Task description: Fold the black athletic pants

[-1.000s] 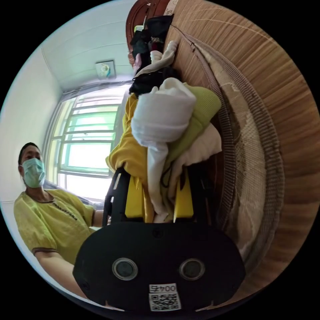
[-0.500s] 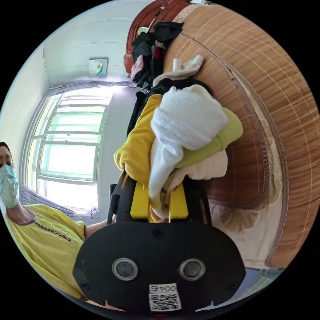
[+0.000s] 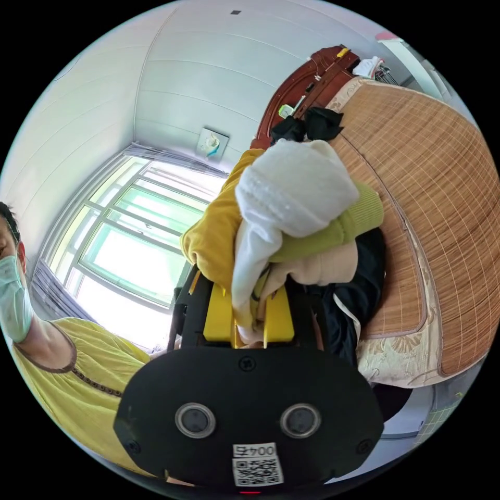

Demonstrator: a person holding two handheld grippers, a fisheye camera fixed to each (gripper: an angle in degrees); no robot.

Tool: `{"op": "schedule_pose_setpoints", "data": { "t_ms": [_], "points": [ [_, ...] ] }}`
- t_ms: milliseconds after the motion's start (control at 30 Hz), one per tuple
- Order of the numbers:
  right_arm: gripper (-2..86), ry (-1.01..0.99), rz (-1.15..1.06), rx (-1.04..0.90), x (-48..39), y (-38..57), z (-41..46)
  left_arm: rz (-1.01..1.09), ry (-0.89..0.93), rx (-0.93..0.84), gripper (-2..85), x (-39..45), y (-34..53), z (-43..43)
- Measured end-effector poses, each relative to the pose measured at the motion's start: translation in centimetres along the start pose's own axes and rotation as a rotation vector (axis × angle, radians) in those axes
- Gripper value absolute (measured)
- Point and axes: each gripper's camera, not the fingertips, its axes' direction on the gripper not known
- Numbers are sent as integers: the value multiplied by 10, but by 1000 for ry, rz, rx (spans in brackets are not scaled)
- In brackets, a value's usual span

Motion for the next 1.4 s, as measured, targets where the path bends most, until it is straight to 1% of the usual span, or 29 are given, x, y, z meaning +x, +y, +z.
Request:
{"op": "schedule_pose_setpoints", "data": {
  "t_ms": [167, 467, 600, 667, 833, 1000, 1167, 1400],
  "points": [
    [74, -31, -6, 17, 9, 2, -21, 21, -24, 0, 87, 34, -15, 14],
    [74, -10, -76, -37, 47, -29, -79, -12, 6, 47, 88, 84, -49, 86],
    [74, 8, -94, -21, 58, -39, -107, 5, 36, 53, 87, 102, -74, 111],
    [74, 18, -95, 10, 65, -40, -122, 31, 55, 47, 87, 105, -86, 118],
    [74, 84, -105, 93, 70, -28, -143, 89, 168, 4, 86, 92, -118, 137],
    [74, 135, -91, 132, 83, -17, -156, 91, 219, -23, 87, 89, -133, 151],
    [74, 163, -83, 150, 100, -15, -161, 119, 230, -40, 87, 88, -155, 153],
    [74, 147, -111, 138, 131, -30, -166, 118, 213, 9, 88, 92, -182, 163]
  ]
}}
